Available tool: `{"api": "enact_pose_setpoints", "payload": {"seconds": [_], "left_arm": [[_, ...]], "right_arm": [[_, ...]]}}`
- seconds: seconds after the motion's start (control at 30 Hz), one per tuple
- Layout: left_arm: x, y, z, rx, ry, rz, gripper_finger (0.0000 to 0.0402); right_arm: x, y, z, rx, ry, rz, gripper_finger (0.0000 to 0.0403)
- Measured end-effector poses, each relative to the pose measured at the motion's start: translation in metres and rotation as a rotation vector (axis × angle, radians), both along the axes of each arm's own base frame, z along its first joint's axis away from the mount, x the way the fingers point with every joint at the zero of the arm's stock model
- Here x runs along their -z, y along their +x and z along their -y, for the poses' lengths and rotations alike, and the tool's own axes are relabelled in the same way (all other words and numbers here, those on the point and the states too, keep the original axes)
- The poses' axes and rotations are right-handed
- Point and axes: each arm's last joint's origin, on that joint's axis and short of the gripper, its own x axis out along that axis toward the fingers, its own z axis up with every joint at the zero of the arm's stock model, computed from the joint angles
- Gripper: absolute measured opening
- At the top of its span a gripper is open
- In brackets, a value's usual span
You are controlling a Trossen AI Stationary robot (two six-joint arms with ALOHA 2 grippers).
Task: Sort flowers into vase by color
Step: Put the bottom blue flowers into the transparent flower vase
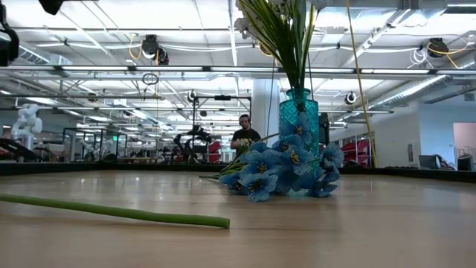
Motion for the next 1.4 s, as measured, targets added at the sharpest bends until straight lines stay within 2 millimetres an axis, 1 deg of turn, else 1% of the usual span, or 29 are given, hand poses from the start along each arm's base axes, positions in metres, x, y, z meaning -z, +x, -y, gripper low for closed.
{"api": "enact_pose_setpoints", "payload": {"seconds": [0.07,0.17,0.23,0.3,0.4,0.53,0.6,0.77,0.87,0.93,1.03,1.17,1.27,1.4], "left_arm": [[-0.004,0.003,0.002,0.011,-0.008,0.016,0.0187],[-0.009,0.006,0.004,0.037,-0.012,0.039,0.0187],[-0.013,0.008,0.005,0.055,-0.005,0.054,0.0187],[-0.017,0.01,0.006,0.072,0.004,0.073,0.0187],[-0.026,0.013,0.008,0.106,0.007,0.117,0.0187],[-0.041,0.017,0.01,0.175,0.007,0.209,0.0187],[-0.049,0.018,0.011,0.21,0.017,0.265,0.0187],[-0.067,0.018,0.009,0.249,-0.008,0.409,0.0187],[-0.069,0.018,0.01,0.28,-0.02,0.432,0.0187],[-0.068,0.019,0.011,0.31,-0.015,0.428,0.0187],[-0.066,0.022,0.015,0.335,-0.007,0.418,0.0187],[-0.064,0.026,0.019,0.361,0.005,0.403,0.0187],[-0.064,0.027,0.021,0.372,0.008,0.4,0.0187],[-0.064,0.027,0.021,0.373,0.007,0.402,0.0187]], "right_arm": [[-0.022,0.007,0.001,-0.069,-0.088,0.033,0.0],[-0.055,0.021,0.001,-0.237,-0.246,0.14,0.0],[-0.07,0.032,-0.001,-0.308,-0.352,0.228,0.0],[-0.074,0.046,-0.003,-0.343,-0.425,0.269,0.0],[-0.067,0.076,-0.006,-0.4,-0.454,0.286,0.0],[-0.044,0.13,-0.013,-0.55,-0.411,0.316,0.0],[-0.036,0.154,-0.016,-0.603,-0.385,0.331,0.0],[-0.031,0.209,-0.026,-0.691,-0.373,0.334,0.0],[-0.026,0.243,-0.035,-0.745,-0.386,0.304,0.0],[-0.024,0.261,-0.04,-0.767,-0.382,0.276,0.0],[-0.022,0.283,-0.044,-0.775,-0.371,0.23,0.0],[-0.009,0.308,-0.049,-0.781,-0.353,0.183,0.0],[-0.001,0.32,-0.051,-0.782,-0.346,0.187,0.0],[0.008,0.329,-0.051,-0.778,-0.302,0.194,0.0]]}}
